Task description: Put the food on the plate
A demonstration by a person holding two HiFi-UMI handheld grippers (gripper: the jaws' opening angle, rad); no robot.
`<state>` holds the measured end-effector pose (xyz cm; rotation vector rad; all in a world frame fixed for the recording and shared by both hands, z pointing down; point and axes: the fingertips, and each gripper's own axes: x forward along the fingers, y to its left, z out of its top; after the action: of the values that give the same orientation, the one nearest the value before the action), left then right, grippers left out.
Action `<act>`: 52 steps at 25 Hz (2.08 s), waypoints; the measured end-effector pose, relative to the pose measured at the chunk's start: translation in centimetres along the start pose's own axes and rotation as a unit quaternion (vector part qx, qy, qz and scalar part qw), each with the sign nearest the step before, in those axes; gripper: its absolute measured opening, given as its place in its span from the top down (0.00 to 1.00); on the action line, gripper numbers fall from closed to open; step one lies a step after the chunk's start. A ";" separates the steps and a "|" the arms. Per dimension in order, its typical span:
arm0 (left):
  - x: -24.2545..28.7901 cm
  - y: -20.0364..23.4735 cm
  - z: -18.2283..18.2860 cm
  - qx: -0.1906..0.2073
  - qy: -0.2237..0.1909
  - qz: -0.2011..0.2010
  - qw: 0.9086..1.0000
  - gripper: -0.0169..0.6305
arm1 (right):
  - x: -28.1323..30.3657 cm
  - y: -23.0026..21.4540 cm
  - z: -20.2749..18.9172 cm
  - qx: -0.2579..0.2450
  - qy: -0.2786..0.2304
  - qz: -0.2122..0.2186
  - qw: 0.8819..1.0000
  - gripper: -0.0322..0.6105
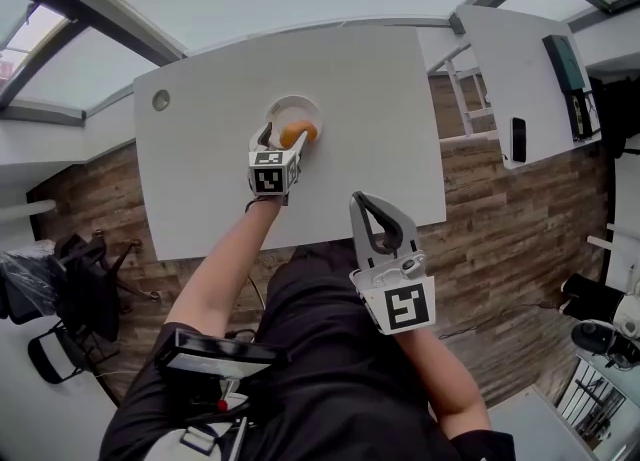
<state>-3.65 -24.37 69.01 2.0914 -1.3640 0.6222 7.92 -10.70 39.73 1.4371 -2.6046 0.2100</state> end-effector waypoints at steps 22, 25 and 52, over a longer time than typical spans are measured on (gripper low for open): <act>-9.6 -4.4 3.6 -0.028 -0.107 -0.001 0.994 0.44 | -2.9 2.8 1.6 0.021 -0.034 0.023 0.999 0.94; -11.6 -4.9 4.1 -0.028 -0.121 0.001 0.992 0.44 | -2.6 3.4 2.2 0.020 -0.039 0.035 0.998 0.94; -25.7 -8.2 10.2 -0.062 -0.262 0.021 0.963 0.44 | -0.9 3.7 5.0 0.029 -0.065 0.047 0.996 0.94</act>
<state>-4.88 -11.52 43.16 2.2148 -1.6791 -0.0194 4.92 -8.95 34.51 1.3909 -2.7959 0.2110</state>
